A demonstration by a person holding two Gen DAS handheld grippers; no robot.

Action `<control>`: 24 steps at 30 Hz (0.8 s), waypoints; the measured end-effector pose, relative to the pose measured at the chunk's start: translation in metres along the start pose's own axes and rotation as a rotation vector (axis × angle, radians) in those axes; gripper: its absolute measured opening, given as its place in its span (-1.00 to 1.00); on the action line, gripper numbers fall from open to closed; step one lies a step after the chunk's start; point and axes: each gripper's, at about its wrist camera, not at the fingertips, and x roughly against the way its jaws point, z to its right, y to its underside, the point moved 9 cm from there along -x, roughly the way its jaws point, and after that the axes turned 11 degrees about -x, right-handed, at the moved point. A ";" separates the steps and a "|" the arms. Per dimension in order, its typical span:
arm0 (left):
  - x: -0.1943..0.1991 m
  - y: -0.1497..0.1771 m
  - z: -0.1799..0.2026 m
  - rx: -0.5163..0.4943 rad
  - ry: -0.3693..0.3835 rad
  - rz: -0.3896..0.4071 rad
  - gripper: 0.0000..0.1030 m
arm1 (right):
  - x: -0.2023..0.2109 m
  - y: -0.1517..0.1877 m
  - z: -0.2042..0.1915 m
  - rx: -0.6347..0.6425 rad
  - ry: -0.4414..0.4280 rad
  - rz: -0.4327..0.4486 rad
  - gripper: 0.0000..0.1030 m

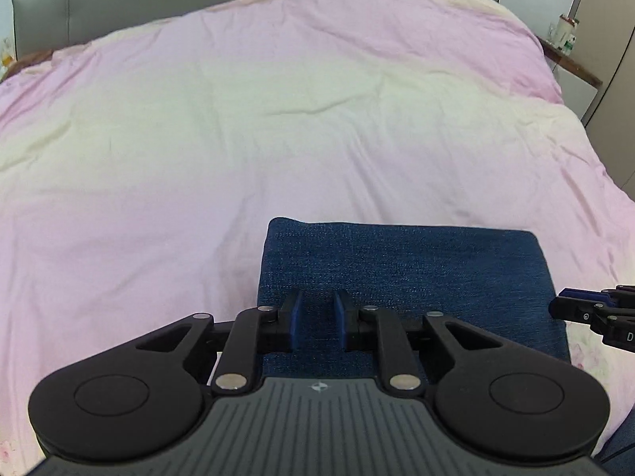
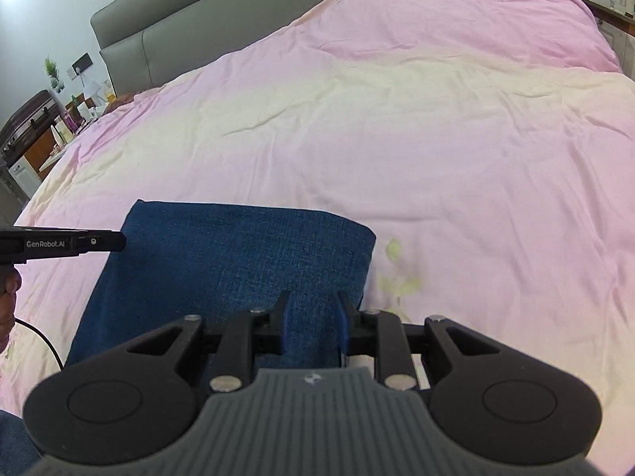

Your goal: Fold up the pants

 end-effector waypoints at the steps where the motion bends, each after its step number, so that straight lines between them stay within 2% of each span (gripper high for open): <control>1: -0.007 0.002 -0.001 -0.001 0.008 -0.013 -0.58 | -0.010 0.001 0.003 0.005 0.017 -0.018 -0.62; 7: -0.039 0.016 -0.005 0.049 0.055 -0.051 -0.55 | -0.060 0.015 0.022 -0.007 0.040 -0.091 -0.68; 10: -0.033 0.018 -0.010 0.096 0.089 -0.049 -0.55 | -0.069 0.011 0.024 -0.021 0.039 -0.096 -0.67; 13: -0.014 0.017 -0.011 0.101 0.095 -0.044 -0.50 | -0.060 0.013 0.020 -0.022 0.040 -0.086 -0.64; 14: -0.005 0.018 -0.011 0.095 0.100 -0.042 -0.29 | -0.054 0.013 0.020 -0.030 0.035 -0.076 -0.55; 15: 0.004 0.019 -0.011 0.091 0.109 -0.035 -0.11 | -0.045 0.014 0.017 -0.049 0.014 -0.063 -0.38; 16: 0.011 0.019 -0.013 0.090 0.111 -0.028 0.28 | -0.036 0.014 0.017 -0.075 -0.013 -0.058 0.11; 17: 0.019 0.022 -0.014 0.088 0.113 -0.023 0.37 | -0.025 0.016 0.017 -0.110 -0.048 -0.051 0.38; 21: 0.039 0.042 -0.021 0.092 0.134 -0.078 0.44 | 0.005 0.032 0.023 -0.203 -0.111 -0.045 0.38; 24: 0.037 0.064 -0.028 0.151 0.180 -0.125 0.51 | 0.018 0.049 0.028 -0.273 -0.158 -0.063 0.39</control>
